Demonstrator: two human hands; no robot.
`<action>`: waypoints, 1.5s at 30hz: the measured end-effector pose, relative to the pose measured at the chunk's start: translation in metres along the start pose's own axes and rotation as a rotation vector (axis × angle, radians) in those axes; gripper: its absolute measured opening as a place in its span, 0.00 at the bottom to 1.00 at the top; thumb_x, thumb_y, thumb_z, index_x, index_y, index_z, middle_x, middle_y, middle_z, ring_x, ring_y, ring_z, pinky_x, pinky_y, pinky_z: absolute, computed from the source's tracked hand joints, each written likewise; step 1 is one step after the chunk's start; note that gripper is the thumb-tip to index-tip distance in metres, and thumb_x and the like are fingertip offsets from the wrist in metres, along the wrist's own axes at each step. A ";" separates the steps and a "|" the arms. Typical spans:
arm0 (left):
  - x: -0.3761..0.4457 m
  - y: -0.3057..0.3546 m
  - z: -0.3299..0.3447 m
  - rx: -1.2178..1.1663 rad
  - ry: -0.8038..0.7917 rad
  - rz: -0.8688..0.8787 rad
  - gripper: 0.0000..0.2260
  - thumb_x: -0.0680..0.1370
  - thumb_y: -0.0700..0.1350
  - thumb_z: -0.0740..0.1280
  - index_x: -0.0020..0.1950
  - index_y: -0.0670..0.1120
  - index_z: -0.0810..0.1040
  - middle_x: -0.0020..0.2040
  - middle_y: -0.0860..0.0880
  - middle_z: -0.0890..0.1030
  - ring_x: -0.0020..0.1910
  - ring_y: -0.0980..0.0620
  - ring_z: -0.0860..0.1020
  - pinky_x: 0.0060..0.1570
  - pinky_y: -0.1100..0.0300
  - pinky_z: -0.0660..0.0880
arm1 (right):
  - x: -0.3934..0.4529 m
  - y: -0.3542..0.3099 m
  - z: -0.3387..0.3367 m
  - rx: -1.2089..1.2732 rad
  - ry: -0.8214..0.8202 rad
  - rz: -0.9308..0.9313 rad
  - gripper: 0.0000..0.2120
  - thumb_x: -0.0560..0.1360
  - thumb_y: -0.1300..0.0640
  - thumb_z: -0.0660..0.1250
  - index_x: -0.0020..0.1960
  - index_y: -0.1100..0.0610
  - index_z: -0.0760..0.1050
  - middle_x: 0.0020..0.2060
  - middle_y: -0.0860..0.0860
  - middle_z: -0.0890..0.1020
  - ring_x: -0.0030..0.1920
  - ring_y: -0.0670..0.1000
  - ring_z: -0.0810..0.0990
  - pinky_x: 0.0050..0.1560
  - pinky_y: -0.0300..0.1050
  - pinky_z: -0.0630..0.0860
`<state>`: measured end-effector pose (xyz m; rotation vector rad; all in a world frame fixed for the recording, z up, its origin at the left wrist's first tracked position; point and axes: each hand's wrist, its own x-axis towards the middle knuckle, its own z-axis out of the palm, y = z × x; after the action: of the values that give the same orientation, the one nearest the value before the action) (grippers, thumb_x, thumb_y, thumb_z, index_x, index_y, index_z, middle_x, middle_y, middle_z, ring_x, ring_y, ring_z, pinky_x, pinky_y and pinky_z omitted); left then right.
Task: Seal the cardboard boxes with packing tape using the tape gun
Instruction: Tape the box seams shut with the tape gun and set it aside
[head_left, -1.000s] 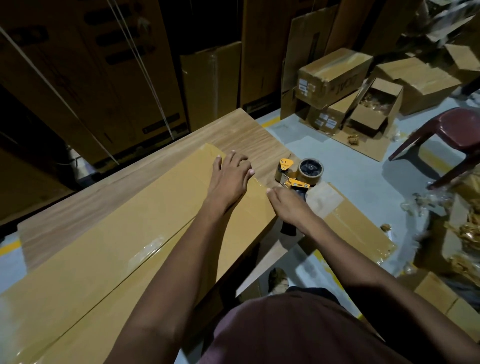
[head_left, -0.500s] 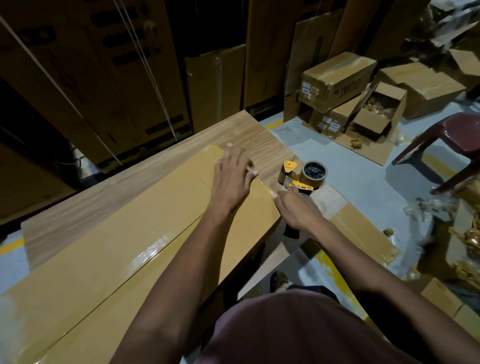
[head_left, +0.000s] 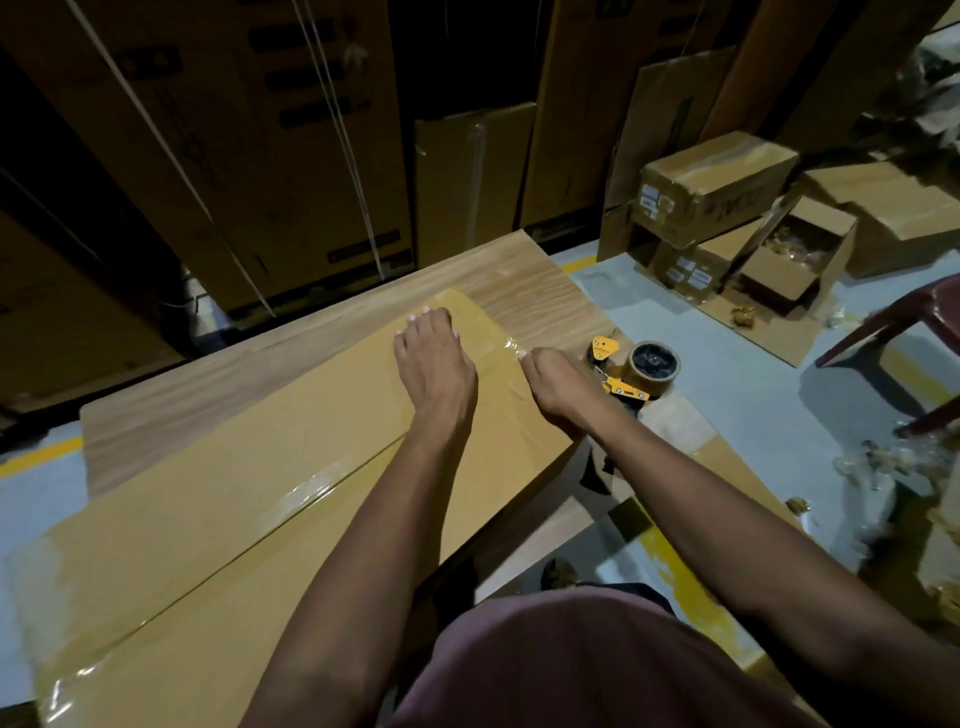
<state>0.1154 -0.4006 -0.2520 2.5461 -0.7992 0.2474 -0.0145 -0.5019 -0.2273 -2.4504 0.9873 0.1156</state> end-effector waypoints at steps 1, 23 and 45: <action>0.001 -0.003 -0.003 0.004 -0.011 0.022 0.14 0.80 0.42 0.67 0.66 0.46 0.74 0.60 0.46 0.78 0.61 0.46 0.75 0.66 0.49 0.72 | 0.004 -0.005 -0.003 -0.015 -0.006 0.002 0.20 0.88 0.46 0.48 0.47 0.54 0.72 0.52 0.60 0.82 0.54 0.64 0.80 0.48 0.54 0.73; -0.051 -0.083 -0.061 -0.063 -0.030 -0.008 0.23 0.77 0.66 0.62 0.64 0.51 0.71 0.61 0.51 0.75 0.62 0.50 0.71 0.68 0.46 0.67 | -0.051 -0.038 0.012 -0.163 -0.130 -0.194 0.42 0.81 0.35 0.60 0.84 0.52 0.44 0.84 0.56 0.45 0.82 0.65 0.41 0.78 0.68 0.42; -0.041 -0.182 -0.100 0.133 -0.008 -0.417 0.32 0.77 0.68 0.58 0.74 0.48 0.69 0.72 0.43 0.73 0.72 0.41 0.68 0.75 0.37 0.54 | 0.006 -0.037 0.006 -0.135 0.061 -0.270 0.27 0.84 0.53 0.64 0.81 0.42 0.63 0.84 0.51 0.54 0.81 0.62 0.55 0.73 0.65 0.58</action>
<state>0.1840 -0.1999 -0.2439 2.7643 -0.2466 0.1581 0.0152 -0.4800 -0.2192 -2.7002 0.6834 0.0162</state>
